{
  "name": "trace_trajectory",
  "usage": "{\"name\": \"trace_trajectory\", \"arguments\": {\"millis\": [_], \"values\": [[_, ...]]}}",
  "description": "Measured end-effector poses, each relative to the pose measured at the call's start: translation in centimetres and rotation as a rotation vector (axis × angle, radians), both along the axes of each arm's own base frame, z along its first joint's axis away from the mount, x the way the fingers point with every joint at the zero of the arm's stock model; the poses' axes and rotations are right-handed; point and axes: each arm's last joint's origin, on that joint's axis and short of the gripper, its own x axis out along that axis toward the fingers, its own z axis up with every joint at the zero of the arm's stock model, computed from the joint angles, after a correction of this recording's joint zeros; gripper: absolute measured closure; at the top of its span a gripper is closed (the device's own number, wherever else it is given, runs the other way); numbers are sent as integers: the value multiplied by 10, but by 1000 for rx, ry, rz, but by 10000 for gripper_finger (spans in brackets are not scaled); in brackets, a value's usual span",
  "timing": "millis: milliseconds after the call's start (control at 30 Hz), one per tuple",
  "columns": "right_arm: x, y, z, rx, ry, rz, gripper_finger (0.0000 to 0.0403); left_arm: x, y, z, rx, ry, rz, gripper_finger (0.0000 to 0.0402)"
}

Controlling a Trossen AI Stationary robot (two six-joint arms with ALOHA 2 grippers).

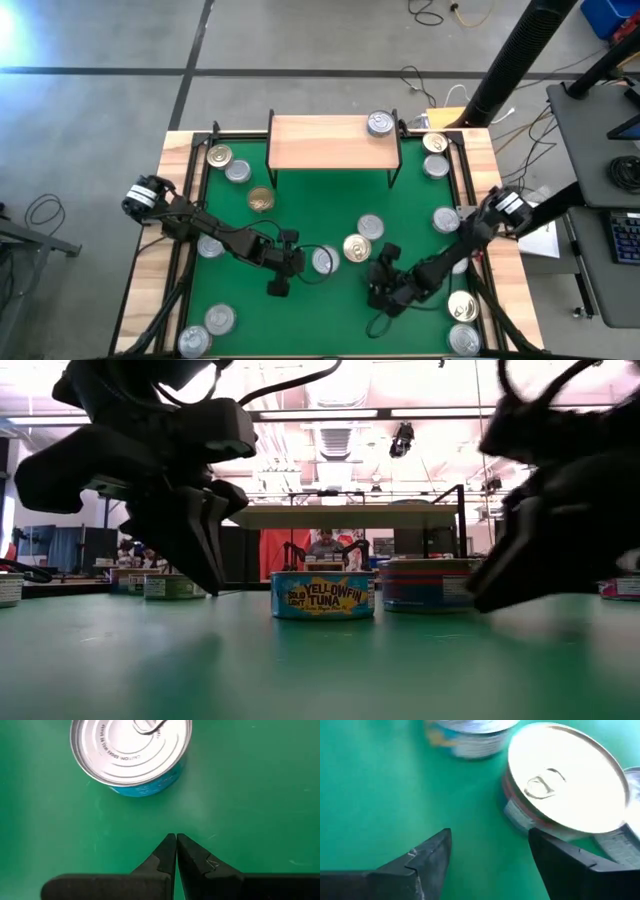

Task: Stack canned seafood by type on shelf
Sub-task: Stack the green blue tuna can on top of the green blue tuna can on the shelf

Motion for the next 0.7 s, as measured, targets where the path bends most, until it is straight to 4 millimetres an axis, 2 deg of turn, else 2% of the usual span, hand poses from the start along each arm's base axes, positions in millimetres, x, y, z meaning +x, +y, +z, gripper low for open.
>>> {"name": "trace_trajectory", "arguments": {"millis": [200, 300, 467, 567, 700], "values": [[14, -29, -5, -58, 32, -70, 114, -1, 1, -3, -24, -8, 36, 402], [18, -38, -2, -83, 61, -42, 109, -5, 2, -7, -39, 6, 71, 402], [16, -40, 17, -128, 99, 84, 109, -15, 4, -18, -53, 33, 169, 402], [9, -38, 24, -65, 128, 122, 107, -19, 1, -21, -60, 18, 224, 402], [-2, -34, 15, 73, 125, 147, 87, -26, -8, -25, -47, -41, 257, 402]]}}
